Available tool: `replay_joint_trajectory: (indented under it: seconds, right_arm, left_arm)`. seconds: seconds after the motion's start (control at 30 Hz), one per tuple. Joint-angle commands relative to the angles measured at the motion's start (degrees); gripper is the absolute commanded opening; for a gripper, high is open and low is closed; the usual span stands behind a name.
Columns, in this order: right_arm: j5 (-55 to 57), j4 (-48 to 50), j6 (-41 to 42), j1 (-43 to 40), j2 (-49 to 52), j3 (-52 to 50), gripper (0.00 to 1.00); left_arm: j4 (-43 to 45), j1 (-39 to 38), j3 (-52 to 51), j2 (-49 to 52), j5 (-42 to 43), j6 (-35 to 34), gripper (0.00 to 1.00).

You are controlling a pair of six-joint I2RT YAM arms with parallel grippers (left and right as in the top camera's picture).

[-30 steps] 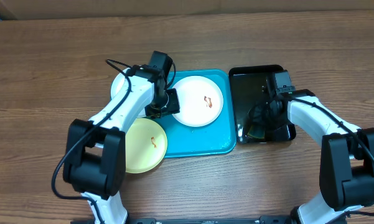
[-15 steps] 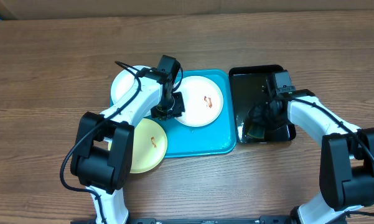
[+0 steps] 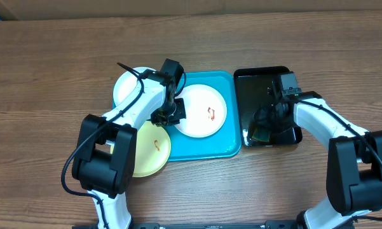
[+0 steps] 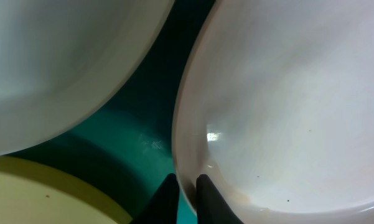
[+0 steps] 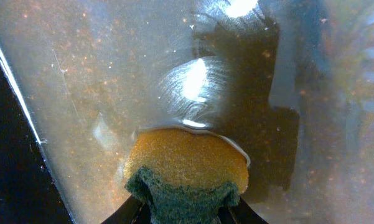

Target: Clean dirty plates on tray and stack at the side

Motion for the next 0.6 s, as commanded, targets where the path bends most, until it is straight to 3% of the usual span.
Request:
replay_joint_trajectory:
  seconds: [0.0,0.13,0.57]
  right_arm:
    - [0.7,-0.1,0.1,0.2,0.5,-0.8,0.27]
    - [0.7,-0.1,0.1,0.2,0.5,-0.8,0.28]
    - [0.8,-0.5,0.1,0.2,0.5,-0.8,0.32]
  left_arm:
    - [-0.5,-0.2,-0.4,0.9,-2.2,1.2,0.22]
    - [-0.1,-0.2,-0.4,0.9,-2.2,1.2,0.27]
    - [1.9,-1.3,-0.9,0.9,-2.4,1.2,0.27]
